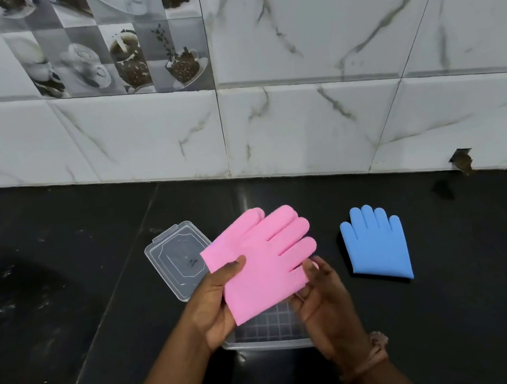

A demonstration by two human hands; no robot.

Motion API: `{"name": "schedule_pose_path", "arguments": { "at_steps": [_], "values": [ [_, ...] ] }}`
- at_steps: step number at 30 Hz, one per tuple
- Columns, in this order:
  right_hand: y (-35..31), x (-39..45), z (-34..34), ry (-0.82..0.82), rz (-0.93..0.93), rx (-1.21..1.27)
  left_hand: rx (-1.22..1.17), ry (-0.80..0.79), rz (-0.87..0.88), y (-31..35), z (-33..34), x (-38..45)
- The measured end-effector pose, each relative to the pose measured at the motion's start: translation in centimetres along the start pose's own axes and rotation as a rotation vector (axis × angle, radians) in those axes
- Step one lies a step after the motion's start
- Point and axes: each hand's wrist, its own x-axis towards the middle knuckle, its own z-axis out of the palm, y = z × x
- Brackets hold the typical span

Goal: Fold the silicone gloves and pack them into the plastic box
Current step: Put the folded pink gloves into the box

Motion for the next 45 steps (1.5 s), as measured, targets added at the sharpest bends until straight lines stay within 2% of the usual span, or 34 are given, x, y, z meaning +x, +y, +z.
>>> {"name": "schedule_pose_path", "arguments": {
  "at_steps": [5, 9, 11, 16, 20, 24, 28, 31, 34, 37, 38, 39, 42, 45],
  "values": [
    [-0.9, -0.3, -1.5, -0.075, 0.181, -0.054, 0.188, 0.126, -0.236, 1.7, -1.2, -0.3],
    [-0.2, -1.0, -2.6, -0.063, 0.224, -0.091, 0.228, 0.105, -0.307, 1.2, -2.1, -0.3],
    [-0.1, -0.8, -2.8, 0.012, 0.204, -0.199, 0.255, 0.123, -0.318, 0.7, -2.1, -0.1],
    [-0.2, -0.3, -2.9, 0.231, 0.103, -0.553, 0.437, 0.237, -0.225, 0.3, -1.3, 0.5],
    [0.2, -0.6, -2.2, 0.328, 0.021, -0.665, 0.792, 0.398, -0.082, 0.4, -0.3, 0.7],
    [1.6, -0.7, -1.0, 0.359, -0.098, -0.809, 1.099, 0.512, 0.083, -0.1, 0.1, 1.3],
    [1.7, -0.3, -0.8, 0.387, -0.089, -0.953, 1.310, 0.551, 0.133, -0.7, 0.1, 1.8],
    [1.2, -0.6, -0.7, 0.344, -0.048, -1.191, 1.516, 0.557, 0.142, -1.4, 0.5, 1.6],
    [0.3, -1.4, -0.2, 0.312, -0.069, -1.623, 1.597, 0.529, 0.118, -1.8, 1.1, 1.5],
    [-0.2, -1.4, -0.2, 0.394, -0.374, -2.197, 1.631, 0.501, 0.028, -1.5, 1.3, 1.5],
    [-0.1, -1.1, -0.1, 0.354, -0.470, -2.260, 1.640, 0.496, 0.010, -1.4, 1.4, 1.4],
    [0.1, -0.7, -0.2, 0.246, -0.499, -2.276, 1.652, 0.495, -0.002, -1.3, 1.5, 1.4],
    [2.2, 0.7, -1.2, -0.137, -0.445, -2.303, 1.733, 0.485, -0.029, -1.4, 2.1, 1.1],
    [3.2, 1.1, -2.3, -0.216, -0.509, -2.282, 1.836, 0.471, -0.020, -1.7, 2.5, 1.1]
  ]
}}
